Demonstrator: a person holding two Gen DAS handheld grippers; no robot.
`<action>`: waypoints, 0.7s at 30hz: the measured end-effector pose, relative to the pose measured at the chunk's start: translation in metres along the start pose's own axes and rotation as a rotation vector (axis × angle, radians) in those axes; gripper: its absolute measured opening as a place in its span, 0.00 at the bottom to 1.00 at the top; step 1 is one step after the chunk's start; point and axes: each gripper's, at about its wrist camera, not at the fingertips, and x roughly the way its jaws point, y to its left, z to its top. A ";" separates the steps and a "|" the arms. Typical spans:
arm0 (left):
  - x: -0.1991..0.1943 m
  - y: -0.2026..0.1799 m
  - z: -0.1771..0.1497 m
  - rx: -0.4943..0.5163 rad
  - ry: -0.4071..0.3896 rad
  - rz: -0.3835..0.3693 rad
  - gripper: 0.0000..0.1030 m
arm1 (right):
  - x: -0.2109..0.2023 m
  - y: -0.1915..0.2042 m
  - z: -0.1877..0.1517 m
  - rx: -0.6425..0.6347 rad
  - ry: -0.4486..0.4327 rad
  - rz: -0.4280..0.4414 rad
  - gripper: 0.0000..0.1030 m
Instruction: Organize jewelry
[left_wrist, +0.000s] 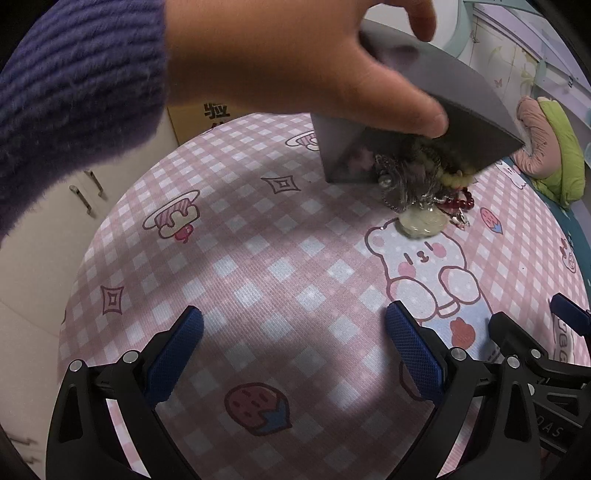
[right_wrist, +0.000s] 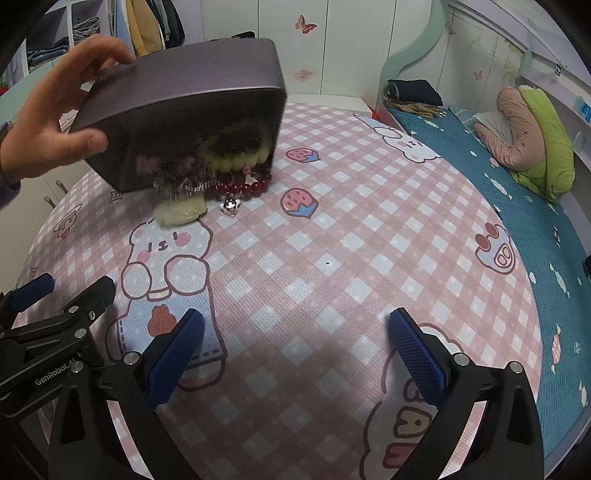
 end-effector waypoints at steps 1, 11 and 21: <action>0.000 0.000 0.000 0.000 0.000 0.000 0.93 | 0.000 -0.001 0.000 0.000 0.000 0.000 0.95; 0.000 0.000 0.000 0.000 0.000 0.000 0.93 | 0.000 -0.001 0.000 0.000 0.000 0.000 0.95; 0.000 0.000 0.000 0.000 0.000 0.000 0.93 | 0.000 -0.001 0.000 0.000 0.000 0.000 0.95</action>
